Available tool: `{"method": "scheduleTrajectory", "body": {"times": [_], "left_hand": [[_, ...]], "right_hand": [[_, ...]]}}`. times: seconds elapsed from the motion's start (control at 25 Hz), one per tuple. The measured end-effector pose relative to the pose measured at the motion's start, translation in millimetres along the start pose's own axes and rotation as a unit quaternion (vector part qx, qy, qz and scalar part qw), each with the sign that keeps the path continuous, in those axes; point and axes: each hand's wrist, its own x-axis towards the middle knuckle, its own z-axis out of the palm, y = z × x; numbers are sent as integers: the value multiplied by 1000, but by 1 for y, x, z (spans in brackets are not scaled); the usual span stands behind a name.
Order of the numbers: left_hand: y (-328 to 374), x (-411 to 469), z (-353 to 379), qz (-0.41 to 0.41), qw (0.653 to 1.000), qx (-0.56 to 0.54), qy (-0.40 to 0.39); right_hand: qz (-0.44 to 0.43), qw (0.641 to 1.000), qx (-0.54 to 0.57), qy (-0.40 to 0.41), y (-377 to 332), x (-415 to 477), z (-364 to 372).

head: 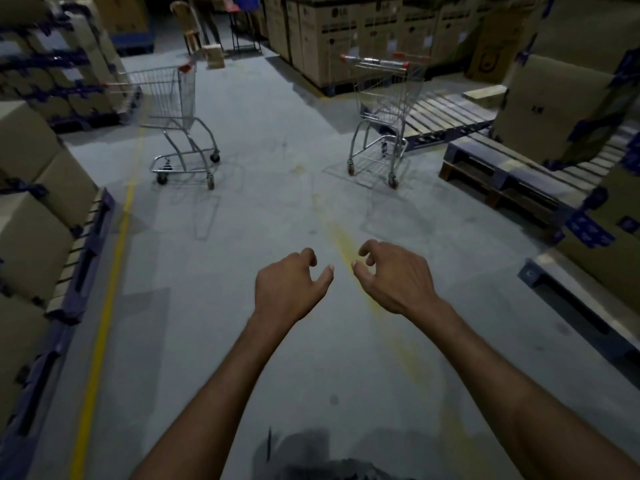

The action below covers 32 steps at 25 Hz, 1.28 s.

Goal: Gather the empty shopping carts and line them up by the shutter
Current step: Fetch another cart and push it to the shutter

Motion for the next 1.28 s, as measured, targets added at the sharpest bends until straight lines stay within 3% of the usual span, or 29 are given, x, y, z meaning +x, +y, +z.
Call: {"method": "scheduleTrajectory", "body": {"times": [0.16, 0.32, 0.44, 0.56, 0.68, 0.92, 1.04, 1.28], "left_hand": [[-17, 109, 28, -16, 999, 9, -37], [-40, 231, 48, 0, 996, -70, -47], [-55, 316, 52, 0, 981, -175, -81], [-65, 398, 58, -28, 937, -321, -136], [-64, 469, 69, -21, 917, -370, -149], [-40, 619, 119, 34, 954, -277, -112], [-23, 701, 140, 58, 969, -228, -75], [22, 863, 161, 101, 976, -195, 9]], "right_hand": [[53, 996, 73, -24, 18, 107, 27], [107, 972, 206, -34, 35, 222, 53], [142, 919, 366, -40, 41, 299, 57], [179, 874, 450, -31, 48, 374, 58], [190, 874, 447, 2, 61, 443, 66], [158, 903, 397, 45, 122, 584, 90], [140, 897, 414, 60, 163, 657, 93], [61, 932, 348, 78, 244, 809, 77]]}}
